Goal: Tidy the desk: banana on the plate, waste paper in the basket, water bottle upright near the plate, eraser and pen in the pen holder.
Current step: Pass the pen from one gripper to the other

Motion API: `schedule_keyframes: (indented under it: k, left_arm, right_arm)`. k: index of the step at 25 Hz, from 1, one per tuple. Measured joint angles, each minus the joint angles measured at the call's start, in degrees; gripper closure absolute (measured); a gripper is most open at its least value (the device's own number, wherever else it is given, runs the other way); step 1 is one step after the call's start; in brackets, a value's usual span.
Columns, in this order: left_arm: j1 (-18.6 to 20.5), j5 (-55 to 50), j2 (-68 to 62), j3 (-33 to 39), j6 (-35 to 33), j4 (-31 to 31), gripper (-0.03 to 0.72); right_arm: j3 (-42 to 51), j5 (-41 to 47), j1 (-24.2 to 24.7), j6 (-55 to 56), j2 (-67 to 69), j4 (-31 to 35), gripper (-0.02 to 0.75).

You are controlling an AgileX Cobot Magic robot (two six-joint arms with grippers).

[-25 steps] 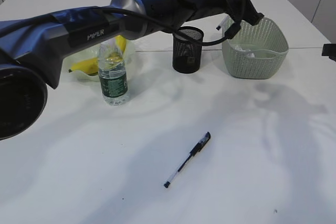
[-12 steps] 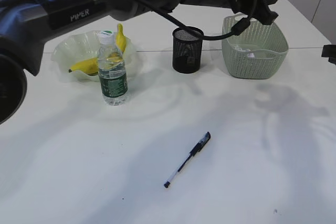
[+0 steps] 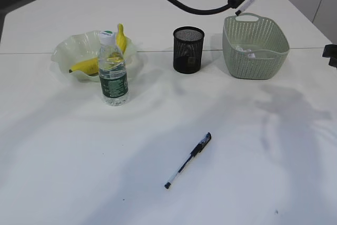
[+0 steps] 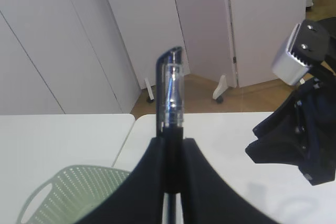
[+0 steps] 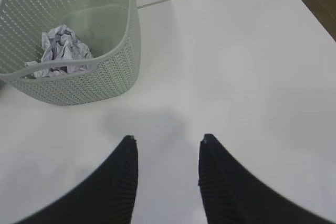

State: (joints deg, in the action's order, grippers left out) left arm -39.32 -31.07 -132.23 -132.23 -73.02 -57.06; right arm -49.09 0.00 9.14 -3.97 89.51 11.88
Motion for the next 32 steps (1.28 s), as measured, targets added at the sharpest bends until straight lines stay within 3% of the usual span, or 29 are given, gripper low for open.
schedule_keyframes:
  k: [19,32]
  left_arm:
    - [3.4,-14.3,0.5,-0.2,0.7,-0.2,0.671]
    - [6.4,-23.8,-4.1,-0.2,5.0,6.1,0.671]
  right_arm:
    - [0.0,6.2,-0.2,0.3,0.0,4.5,0.44]
    - [0.0,6.8,-0.2,0.3,0.0,5.0,0.44]
